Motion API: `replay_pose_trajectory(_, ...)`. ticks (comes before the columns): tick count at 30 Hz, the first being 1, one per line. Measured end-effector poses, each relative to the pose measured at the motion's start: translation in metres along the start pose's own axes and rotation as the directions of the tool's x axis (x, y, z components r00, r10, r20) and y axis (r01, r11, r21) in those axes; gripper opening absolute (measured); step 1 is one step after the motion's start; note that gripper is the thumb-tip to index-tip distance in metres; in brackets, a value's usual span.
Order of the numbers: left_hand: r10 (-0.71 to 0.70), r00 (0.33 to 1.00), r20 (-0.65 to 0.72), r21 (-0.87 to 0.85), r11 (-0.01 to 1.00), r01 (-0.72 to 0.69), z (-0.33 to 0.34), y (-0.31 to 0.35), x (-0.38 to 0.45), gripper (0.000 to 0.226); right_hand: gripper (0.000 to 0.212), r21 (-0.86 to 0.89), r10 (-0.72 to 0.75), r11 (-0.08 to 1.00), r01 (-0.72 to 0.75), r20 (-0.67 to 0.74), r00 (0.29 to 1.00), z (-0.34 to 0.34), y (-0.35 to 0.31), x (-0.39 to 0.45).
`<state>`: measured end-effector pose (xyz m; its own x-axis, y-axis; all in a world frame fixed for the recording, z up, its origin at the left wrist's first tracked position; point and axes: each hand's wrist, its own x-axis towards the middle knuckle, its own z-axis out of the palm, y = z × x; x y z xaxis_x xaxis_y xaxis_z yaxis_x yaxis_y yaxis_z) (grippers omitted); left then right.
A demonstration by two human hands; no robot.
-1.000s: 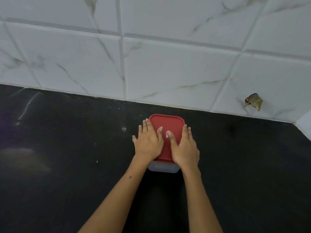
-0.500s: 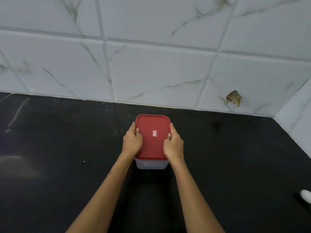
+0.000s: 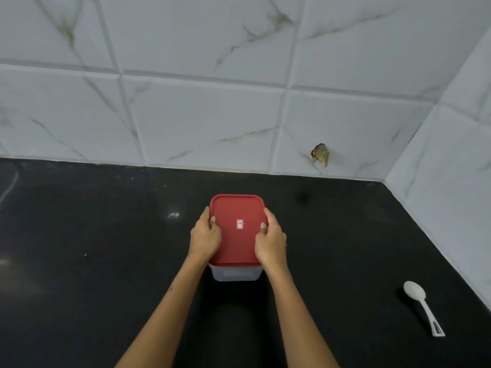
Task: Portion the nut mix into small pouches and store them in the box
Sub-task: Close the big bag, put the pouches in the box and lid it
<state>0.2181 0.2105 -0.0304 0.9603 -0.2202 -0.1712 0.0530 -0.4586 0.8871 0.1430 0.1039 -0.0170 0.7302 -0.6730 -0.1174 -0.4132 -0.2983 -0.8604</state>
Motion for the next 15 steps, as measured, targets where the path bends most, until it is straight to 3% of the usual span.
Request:
replay_pose_trajectory(3, -0.024, 1.0, -0.014, 0.076, 0.997, 0.025, 0.002, 0.003, -0.001, 0.049, 0.046, 0.042, -0.009, 0.999, 0.006, 0.083, 0.997, -0.009, 0.006, 0.003)
replay_pose_trajectory(6, 0.097, 0.976, -0.195, 0.229, 0.972, -0.051, 0.006, 0.014, -0.013, 0.055, 0.051, 0.046, -0.035, 0.998, 0.031, 0.1, 0.994, -0.029, 0.015, 0.007)
replay_pose_trajectory(10, 0.316, 0.869, -0.381, 0.019, 0.942, -0.335, 0.051, 0.055, -0.053, 0.042, 0.043, 0.061, -0.019, 0.998, 0.021, -0.032, 0.999, -0.092, 0.043, 0.013)
replay_pose_trajectory(13, 0.338, 0.91, -0.242, -0.226, 0.892, -0.391, 0.118, 0.078, -0.084, 0.025, 0.034, 0.067, 0.032, 0.998, -0.02, -0.179, 0.983, -0.152, 0.076, 0.014)
replay_pose_trajectory(15, 0.277, 0.96, -0.039, -0.345, 0.898, -0.273, 0.172, 0.079, -0.101, 0.012, 0.029, 0.052, 0.089, 0.996, -0.077, -0.291, 0.953, -0.188, 0.102, 0.011)
